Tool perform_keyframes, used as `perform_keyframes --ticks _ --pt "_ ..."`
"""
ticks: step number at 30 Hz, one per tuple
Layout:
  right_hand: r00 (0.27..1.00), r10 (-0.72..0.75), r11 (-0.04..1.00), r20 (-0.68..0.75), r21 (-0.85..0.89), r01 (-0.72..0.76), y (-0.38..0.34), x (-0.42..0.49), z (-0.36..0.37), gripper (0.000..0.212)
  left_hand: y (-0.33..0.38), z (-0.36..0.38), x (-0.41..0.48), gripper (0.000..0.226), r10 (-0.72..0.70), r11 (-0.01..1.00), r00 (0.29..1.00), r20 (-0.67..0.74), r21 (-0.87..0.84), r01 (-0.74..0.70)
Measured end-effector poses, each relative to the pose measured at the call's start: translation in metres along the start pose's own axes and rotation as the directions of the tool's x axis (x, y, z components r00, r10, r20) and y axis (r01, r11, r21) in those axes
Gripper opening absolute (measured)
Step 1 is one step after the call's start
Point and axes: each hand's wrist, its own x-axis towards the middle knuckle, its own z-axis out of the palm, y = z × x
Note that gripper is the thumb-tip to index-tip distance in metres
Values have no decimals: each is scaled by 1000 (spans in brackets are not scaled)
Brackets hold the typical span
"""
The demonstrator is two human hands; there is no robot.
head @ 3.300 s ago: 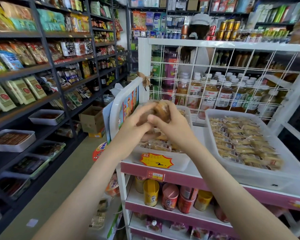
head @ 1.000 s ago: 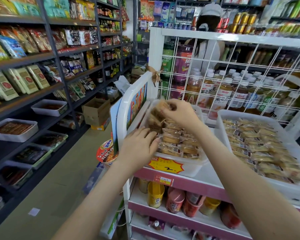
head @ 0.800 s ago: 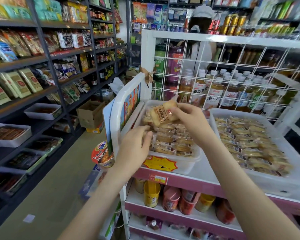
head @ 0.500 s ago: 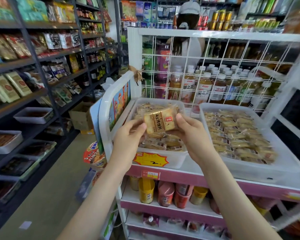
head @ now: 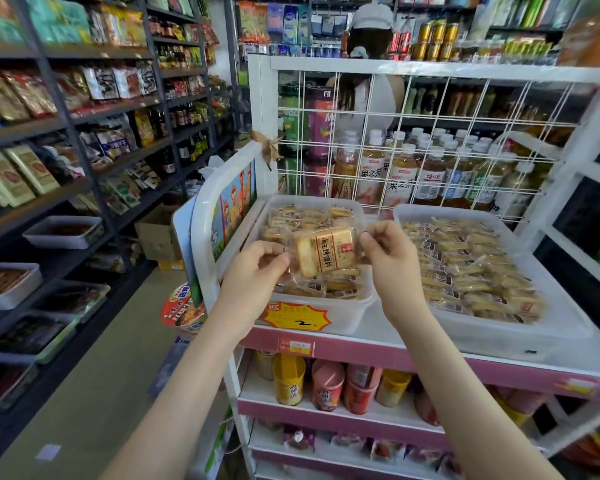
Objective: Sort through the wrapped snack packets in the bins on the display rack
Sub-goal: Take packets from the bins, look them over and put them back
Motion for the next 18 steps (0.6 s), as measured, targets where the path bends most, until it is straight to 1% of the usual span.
perform_keyframes --ticks 2,9,13,16,18 --pt "1000 3 1000 -2 1 -3 1 3 -2 22 3 0 -1 9 41 996 999 -5 77 -41" --pt "995 28 982 95 183 -45 9 8 -4 19 10 -2 -1 9 76 995 997 -11 68 -76" --pt "986 62 948 153 301 -106 14 8 -5 25 6 -2 0 8 61 993 998 -12 99 -60" --pt "991 72 957 114 273 -101 9 6 -3 24 6 1 0 10 57 992 998 -29 111 -53" --pt "999 16 986 45 165 -23 -2 4 -2 22 11 3 -3 15 126 971 989 -80 214 -107"
